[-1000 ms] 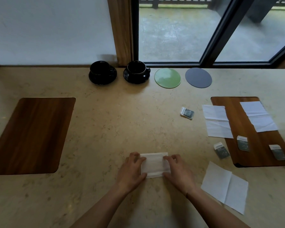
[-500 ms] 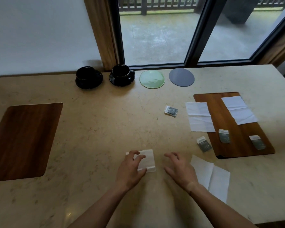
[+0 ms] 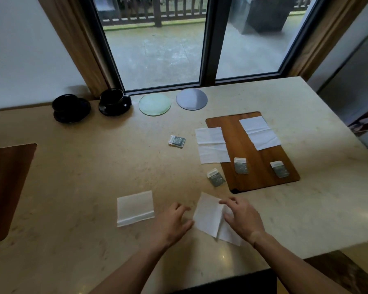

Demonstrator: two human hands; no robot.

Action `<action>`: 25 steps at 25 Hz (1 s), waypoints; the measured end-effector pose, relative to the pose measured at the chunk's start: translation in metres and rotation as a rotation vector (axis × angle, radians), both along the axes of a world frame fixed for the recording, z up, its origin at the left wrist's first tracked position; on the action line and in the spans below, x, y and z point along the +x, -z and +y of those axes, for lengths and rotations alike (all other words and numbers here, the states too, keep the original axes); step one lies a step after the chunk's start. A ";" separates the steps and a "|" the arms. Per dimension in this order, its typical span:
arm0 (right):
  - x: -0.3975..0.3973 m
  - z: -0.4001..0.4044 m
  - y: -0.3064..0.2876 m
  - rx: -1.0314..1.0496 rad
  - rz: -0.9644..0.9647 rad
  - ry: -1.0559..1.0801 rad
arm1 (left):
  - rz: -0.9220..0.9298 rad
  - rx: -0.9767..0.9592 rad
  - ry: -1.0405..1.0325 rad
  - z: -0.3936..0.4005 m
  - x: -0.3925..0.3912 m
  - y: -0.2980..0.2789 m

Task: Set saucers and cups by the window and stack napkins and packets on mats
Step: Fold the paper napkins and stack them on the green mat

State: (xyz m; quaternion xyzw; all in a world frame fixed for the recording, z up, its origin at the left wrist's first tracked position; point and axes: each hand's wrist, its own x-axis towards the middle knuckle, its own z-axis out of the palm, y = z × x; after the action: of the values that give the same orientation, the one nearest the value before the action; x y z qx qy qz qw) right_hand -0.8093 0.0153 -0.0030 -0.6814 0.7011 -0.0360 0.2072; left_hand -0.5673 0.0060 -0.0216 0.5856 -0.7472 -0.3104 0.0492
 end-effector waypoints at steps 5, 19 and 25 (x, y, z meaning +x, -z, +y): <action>-0.044 -0.002 0.005 -0.027 0.019 -0.122 | -0.070 0.052 0.042 0.007 -0.050 -0.008; -0.034 -0.035 0.011 -0.013 0.135 -0.467 | -0.363 0.044 0.114 0.025 -0.101 -0.010; -0.035 -0.041 0.010 0.034 0.095 -0.389 | -0.259 0.034 0.072 0.022 -0.092 -0.008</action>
State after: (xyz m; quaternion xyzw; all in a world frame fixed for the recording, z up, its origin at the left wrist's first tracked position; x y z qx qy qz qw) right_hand -0.8446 -0.0261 -0.0134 -0.8014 0.5656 0.0485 0.1885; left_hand -0.6594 0.0282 -0.0135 0.5942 -0.7625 -0.2466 -0.0687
